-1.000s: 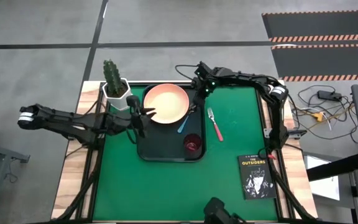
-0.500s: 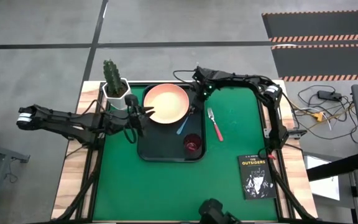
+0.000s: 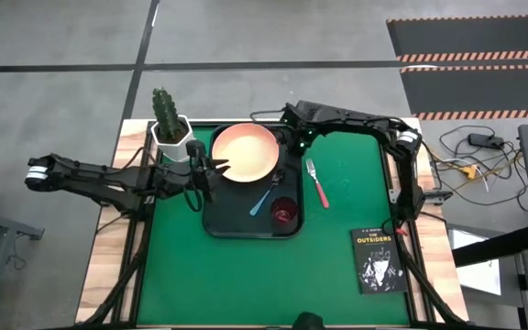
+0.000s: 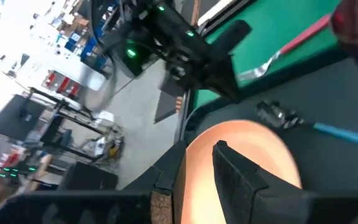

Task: Pick and place plate/cup/fork/spoon on tray
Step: Put the blue spoon to the bottom of the light orange plate on the black serving tray

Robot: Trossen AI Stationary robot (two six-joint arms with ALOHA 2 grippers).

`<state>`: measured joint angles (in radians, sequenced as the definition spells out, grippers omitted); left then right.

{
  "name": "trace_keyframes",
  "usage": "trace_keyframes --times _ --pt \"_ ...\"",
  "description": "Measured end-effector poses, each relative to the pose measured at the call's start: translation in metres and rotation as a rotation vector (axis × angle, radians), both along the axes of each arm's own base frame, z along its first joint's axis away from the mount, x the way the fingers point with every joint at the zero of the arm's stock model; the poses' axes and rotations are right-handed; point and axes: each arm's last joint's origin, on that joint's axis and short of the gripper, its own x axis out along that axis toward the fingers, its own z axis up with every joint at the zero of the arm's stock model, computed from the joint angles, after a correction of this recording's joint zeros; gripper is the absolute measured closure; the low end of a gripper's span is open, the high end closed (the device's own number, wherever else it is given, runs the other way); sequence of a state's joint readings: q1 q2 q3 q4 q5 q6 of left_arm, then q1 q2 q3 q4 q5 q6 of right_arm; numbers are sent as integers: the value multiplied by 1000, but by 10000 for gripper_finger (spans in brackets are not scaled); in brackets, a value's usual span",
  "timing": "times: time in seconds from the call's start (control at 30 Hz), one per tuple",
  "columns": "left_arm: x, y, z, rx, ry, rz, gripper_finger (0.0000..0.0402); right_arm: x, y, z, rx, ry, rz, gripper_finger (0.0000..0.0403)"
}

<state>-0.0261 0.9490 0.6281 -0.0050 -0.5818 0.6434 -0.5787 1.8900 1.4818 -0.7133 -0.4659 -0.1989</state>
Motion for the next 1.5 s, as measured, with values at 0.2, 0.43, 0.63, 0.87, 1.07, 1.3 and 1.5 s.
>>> trace_keyframes --times 0.2,0.43,0.63,0.87,1.07,1.3,1.5 --pt "4 -1 -4 -136 -63 20 340 -25 15 60 -116 -101 -14 374" --pt "17 -2 -16 -369 -132 63 340 -56 65 94 -275 -410 31 374" --pt "38 -14 -35 -570 -153 22 340 -86 107 90 -358 -630 91 374" --pt "70 -33 -63 -650 -54 24 340 -112 131 87 -380 -745 119 374" --pt "91 -37 -89 -704 5 87 340 -121 136 90 -391 -771 124 374" --pt "101 -35 -116 -782 8 177 340 -121 137 85 -399 -760 140 374" --pt "105 -32 -126 -767 -23 196 340 -118 135 79 -395 -732 149 374"
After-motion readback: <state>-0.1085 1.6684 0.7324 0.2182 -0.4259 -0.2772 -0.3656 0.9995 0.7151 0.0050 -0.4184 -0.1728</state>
